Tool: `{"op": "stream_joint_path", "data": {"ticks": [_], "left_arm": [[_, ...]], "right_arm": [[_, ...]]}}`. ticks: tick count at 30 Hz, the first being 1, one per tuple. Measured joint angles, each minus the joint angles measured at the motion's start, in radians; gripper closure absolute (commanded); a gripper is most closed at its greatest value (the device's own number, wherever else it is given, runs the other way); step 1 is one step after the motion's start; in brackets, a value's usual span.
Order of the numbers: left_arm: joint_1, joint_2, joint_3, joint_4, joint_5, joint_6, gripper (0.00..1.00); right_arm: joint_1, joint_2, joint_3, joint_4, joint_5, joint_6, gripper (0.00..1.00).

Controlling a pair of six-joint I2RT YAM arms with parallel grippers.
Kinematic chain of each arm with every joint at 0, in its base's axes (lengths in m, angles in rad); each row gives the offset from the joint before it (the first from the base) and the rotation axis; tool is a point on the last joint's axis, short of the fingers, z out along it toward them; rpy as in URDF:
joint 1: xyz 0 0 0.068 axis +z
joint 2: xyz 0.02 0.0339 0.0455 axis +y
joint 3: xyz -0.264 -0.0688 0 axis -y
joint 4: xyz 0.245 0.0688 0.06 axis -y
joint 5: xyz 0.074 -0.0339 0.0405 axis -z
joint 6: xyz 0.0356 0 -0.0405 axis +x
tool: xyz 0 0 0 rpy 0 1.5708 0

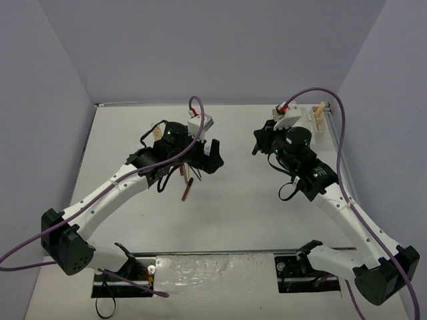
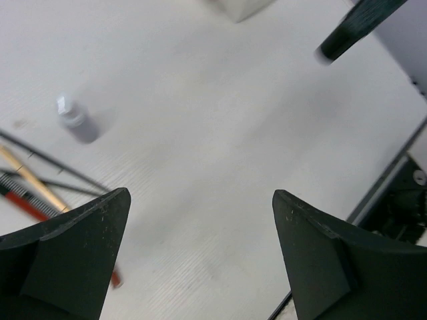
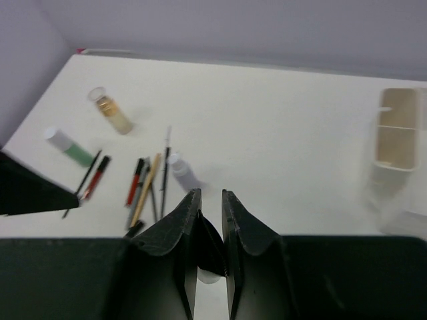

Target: Organize the makeup

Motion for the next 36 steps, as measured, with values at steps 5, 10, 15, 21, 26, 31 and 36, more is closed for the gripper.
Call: {"op": "stream_joint_path", "data": {"ticks": [5,10,15,21,26,31,36], "left_arm": [[0.096,-0.063,0.000,-0.175,-0.137,0.003,0.08],[0.162,-0.198,-0.011,-0.332,-0.313,0.030,0.04],[0.194,-0.341,-0.138,-0.357,-0.425,0.049,0.03],[0.201,-0.351,-0.275,-0.359,-0.484,0.059,0.03],[0.226,-0.342,-0.294,-0.367,-0.516,0.060,0.03],[0.257,-0.356,-0.294,-0.363,-0.533,0.059,0.03],[0.275,-0.361,-0.294,-0.359,-0.534,0.059,0.03]], "right_arm": [[-0.181,0.070,0.055,0.016,0.101,-0.056,1.00],[-0.380,0.221,0.140,0.081,0.159,-0.094,1.00],[-0.522,0.403,0.241,0.161,0.175,-0.107,1.00],[-0.635,0.616,0.419,0.213,0.165,-0.133,1.00],[-0.684,0.736,0.511,0.236,0.149,-0.155,1.00],[-0.707,0.820,0.557,0.254,0.115,-0.160,1.00],[-0.714,0.891,0.598,0.259,0.075,-0.160,0.98]]}}
